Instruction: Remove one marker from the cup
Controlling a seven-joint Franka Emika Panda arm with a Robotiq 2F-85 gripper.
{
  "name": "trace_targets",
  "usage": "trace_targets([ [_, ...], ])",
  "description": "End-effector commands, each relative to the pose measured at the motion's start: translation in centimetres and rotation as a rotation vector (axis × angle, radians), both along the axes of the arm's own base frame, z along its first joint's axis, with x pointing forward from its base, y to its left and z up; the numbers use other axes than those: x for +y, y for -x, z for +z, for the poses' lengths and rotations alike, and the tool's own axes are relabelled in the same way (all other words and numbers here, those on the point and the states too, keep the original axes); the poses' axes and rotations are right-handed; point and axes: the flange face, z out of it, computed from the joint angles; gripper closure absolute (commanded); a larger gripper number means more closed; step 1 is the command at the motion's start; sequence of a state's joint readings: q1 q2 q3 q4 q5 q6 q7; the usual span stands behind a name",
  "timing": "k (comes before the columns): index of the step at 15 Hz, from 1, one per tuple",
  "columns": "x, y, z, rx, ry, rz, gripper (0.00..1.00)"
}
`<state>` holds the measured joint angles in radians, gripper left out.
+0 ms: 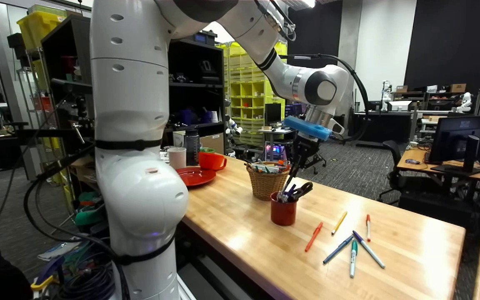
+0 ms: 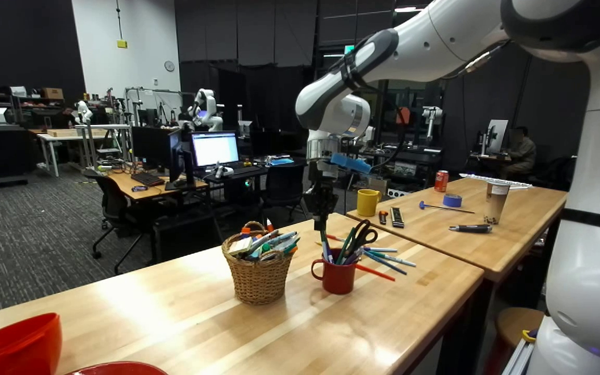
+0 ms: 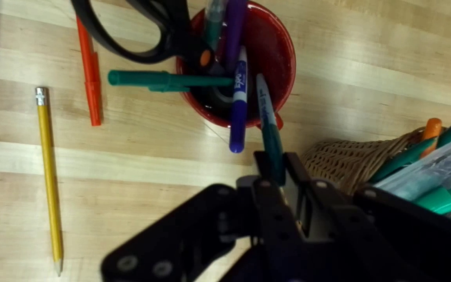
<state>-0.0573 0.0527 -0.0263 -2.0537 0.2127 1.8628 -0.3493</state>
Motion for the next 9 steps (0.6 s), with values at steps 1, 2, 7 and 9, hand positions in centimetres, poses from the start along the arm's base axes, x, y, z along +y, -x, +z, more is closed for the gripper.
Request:
trace_targets([
  [1,1.0,1.0,3.6,-0.060,0.039,0.043,0.97],
  [2,1.1,1.1,4.4,-0.076,0.050,0.048,0.97],
  [7,1.0,1.4,9.5,-0.170,0.120,0.067,0.97],
  [9,0.7,1.5,11.7,-0.215,0.159,0.074,0.97],
])
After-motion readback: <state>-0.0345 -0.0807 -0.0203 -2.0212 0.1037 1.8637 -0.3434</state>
